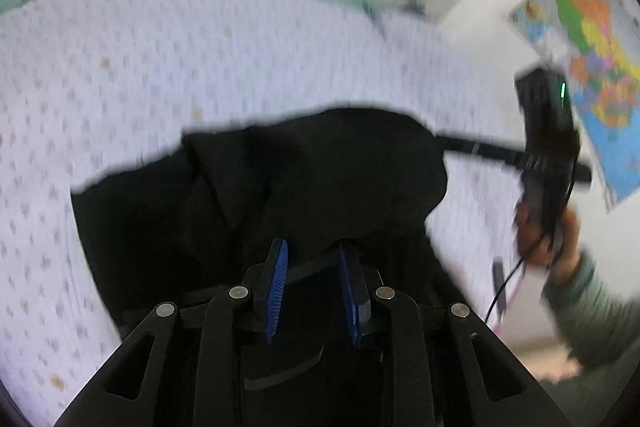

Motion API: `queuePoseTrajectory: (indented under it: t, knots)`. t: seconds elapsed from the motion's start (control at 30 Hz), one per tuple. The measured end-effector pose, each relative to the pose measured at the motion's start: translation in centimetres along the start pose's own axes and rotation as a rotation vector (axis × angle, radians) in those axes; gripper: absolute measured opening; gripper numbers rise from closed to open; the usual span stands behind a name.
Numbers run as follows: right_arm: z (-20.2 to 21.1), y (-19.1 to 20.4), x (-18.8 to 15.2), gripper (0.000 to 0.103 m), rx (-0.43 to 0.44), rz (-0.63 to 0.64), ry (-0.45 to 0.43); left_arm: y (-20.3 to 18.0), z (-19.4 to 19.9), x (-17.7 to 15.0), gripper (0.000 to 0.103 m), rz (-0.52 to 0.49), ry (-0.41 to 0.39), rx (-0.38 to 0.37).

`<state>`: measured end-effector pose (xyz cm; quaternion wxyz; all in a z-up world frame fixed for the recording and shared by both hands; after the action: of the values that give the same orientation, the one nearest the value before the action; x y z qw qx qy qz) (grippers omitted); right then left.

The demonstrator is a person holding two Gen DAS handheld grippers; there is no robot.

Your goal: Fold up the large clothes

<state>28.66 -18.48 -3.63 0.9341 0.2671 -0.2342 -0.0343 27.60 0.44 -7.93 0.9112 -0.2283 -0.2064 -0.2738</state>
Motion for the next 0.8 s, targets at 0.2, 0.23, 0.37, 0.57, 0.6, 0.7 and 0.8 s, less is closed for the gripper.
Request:
queuePoseTrajectory:
  t: [0.2,0.23,0.37,0.57,0.6,0.7,0.8]
  knots:
    - [-0.7,-0.5,-6.2,0.063,-0.042,0.123,0.206,2.6,1.1,-4.7,0.026,0.020,0.099,0.090]
    - [-0.2,-0.5,-6.1,0.063,-0.041,0.122,0.198,3.1,1.7,-4.2,0.026,0.037,0.079,0.090]
    - [3.4,0.1,0.7,0.065,-0.011,0.080,-0.008,3.5,3.1,1.7,0.026,0.050,-0.052,0.080]
    - [-3.5,-1.6,7.0,0.074,-0.078,-0.031,-0.021,2.5,-1.4,9.3,0.026,0.060,-0.091,0.013]
    - [-5.7,-2.5,6.1,0.071,-0.090,-0.075,0.041,2.2,-2.2,9.5,0.026,0.060,-0.075,0.007]
    - [-8.3,-1.9,0.4,0.060,-0.014,-0.077,0.163,0.5,-3.2,8.2,0.026,0.031,-0.051,-0.010]
    - [-10.0,-2.1,-7.6,0.060,-0.001,-0.067,0.265,-0.4,-5.6,4.4,0.034,0.047,0.027,-0.081]
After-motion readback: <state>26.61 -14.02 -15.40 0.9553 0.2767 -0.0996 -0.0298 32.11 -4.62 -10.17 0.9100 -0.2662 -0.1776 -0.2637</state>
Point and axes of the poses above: each gripper's, at about its wrist camera, not at the fingertips, and z roughly against the way its jaws point, y to its left, x to its top, the point moved 10 cm from there along -z, roughly the way its jaws point, and after that the axes turned 10 degrees about -z, right-handed, at the moved point
